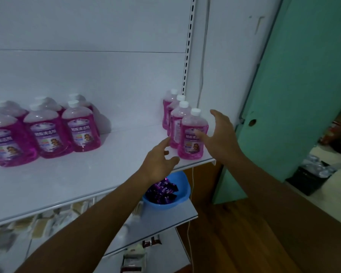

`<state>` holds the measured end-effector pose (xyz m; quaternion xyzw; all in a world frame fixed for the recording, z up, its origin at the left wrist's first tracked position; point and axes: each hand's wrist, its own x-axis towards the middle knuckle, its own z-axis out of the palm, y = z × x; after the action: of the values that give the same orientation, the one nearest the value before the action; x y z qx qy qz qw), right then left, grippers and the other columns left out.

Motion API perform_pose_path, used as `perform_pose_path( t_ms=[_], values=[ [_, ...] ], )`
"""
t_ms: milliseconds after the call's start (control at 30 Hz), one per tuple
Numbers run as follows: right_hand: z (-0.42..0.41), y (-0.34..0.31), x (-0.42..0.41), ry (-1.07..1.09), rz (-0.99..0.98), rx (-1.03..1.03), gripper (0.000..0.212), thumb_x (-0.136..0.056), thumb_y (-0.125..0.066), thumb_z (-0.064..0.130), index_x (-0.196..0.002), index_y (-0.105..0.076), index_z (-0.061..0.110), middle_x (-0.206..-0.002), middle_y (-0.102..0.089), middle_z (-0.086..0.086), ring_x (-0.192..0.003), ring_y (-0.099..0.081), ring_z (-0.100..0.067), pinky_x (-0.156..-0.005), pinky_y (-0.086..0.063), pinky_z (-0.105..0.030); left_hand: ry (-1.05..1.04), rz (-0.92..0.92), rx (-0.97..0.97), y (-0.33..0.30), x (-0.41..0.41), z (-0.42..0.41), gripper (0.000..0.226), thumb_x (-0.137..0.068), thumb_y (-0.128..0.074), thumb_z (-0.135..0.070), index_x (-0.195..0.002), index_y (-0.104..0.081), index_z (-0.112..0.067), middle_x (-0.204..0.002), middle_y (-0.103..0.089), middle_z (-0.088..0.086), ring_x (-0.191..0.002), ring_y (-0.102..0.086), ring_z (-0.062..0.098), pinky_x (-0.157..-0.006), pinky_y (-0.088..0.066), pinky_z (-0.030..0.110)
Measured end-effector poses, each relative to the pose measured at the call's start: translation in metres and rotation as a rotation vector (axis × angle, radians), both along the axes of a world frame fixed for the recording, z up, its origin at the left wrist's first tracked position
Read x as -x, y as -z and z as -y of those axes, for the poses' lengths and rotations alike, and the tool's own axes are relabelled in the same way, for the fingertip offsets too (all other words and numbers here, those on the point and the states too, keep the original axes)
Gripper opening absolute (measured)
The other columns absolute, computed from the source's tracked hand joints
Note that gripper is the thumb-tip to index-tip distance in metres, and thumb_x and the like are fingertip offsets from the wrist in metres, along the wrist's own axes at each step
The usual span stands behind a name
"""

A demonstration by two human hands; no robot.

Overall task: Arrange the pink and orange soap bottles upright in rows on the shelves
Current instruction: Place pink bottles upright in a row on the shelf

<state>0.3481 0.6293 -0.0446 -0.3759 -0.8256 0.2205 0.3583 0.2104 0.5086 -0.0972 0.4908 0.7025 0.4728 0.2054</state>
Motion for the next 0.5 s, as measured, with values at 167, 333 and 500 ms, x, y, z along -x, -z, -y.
perform_pose_path(
  t_ms=[167,333,500],
  values=[
    [-0.010,0.000,0.016,-0.072,0.065,0.059,0.079,-0.086,-0.071,0.023,-0.149,-0.026,0.015,-0.149,-0.035,-0.008,-0.134,-0.037,-0.024,-0.103,-0.036,-0.033,0.050,0.033,0.040,0.007,0.013,-0.018,0.063,-0.091,-0.065,-0.021,-0.146,-0.035,-0.027,-0.144,-0.044,-0.006,-0.125,-0.048,0.019,-0.094,-0.042,0.026],
    [-0.018,0.006,0.031,-0.082,0.055,0.094,0.089,-0.084,-0.074,0.019,-0.152,-0.017,0.020,-0.147,-0.036,-0.009,-0.131,-0.041,-0.026,-0.104,-0.043,-0.044,0.082,0.069,0.081,0.008,0.018,-0.035,0.071,-0.090,-0.066,-0.021,-0.150,-0.029,-0.025,-0.143,-0.042,-0.006,-0.121,-0.047,0.014,-0.095,-0.042,0.025],
    [-0.025,0.011,0.036,-0.018,0.042,0.052,0.081,-0.082,-0.076,0.026,-0.148,-0.028,0.022,-0.137,-0.040,-0.011,-0.125,-0.045,-0.028,-0.103,-0.045,-0.048,0.152,0.097,0.050,0.002,0.009,-0.041,0.064,-0.090,-0.065,-0.013,-0.144,-0.035,-0.029,-0.123,-0.049,-0.015,-0.111,-0.048,0.010,-0.091,-0.042,0.022]
  ],
)
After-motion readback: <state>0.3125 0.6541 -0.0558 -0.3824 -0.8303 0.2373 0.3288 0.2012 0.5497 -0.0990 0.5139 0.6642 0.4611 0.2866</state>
